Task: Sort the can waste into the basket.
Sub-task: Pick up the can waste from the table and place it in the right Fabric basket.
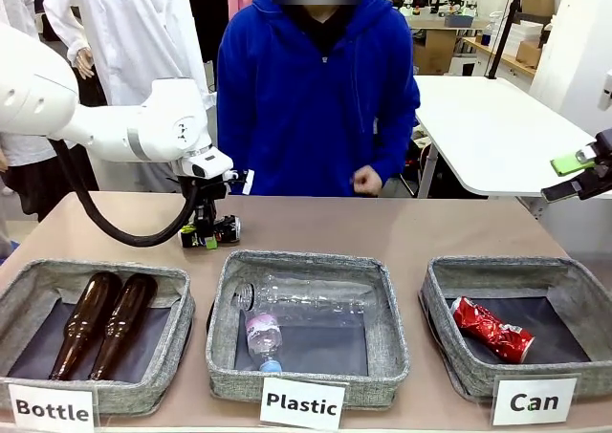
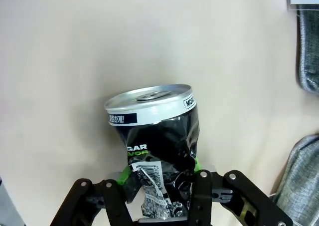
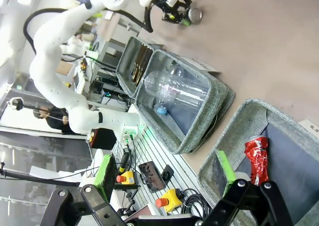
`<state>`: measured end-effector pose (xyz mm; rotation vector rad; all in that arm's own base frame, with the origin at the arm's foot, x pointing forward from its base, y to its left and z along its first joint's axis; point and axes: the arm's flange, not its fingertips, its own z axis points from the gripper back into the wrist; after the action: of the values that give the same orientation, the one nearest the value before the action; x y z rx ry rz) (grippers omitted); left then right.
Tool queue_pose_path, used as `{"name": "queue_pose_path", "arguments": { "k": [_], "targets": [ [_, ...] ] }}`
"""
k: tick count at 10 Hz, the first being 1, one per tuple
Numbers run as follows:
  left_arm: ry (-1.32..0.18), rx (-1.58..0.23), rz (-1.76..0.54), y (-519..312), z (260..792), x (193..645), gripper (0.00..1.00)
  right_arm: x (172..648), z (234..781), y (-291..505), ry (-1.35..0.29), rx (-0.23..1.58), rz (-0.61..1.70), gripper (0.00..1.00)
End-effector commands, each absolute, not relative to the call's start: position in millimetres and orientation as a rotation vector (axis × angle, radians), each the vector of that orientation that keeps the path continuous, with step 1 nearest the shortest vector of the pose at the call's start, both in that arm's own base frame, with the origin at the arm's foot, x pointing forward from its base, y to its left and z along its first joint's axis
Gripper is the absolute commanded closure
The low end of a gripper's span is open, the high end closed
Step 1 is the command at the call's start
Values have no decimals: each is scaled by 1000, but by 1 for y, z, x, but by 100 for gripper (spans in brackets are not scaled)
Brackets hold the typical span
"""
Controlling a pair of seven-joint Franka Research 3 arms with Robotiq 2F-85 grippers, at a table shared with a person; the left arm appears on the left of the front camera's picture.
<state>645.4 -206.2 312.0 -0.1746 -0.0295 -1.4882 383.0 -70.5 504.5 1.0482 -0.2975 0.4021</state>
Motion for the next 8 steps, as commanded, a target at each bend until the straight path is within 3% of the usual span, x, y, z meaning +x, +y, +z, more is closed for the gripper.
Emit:
{"name": "queue_pose_path", "arguments": {
  "k": [1,4,5,6,8],
  "targets": [
    [-95,-170,-1466,-189,328,630,100,382,507,-73,-299,1047,422,0],
    [-191,-208,-1543,-138,413,581,100,382,507,-73,-299,1047,422,0],
    [-192,-183,-1513,-117,442,543,100,382,507,-73,-299,1047,422,0],
    [-304,-233,-1601,-101,461,484,100,382,507,-73,-299,1047,422,0],
    [-321,-218,-1796,-86,452,395,100,382,507,-73,-299,1047,422,0]
  ]
}}
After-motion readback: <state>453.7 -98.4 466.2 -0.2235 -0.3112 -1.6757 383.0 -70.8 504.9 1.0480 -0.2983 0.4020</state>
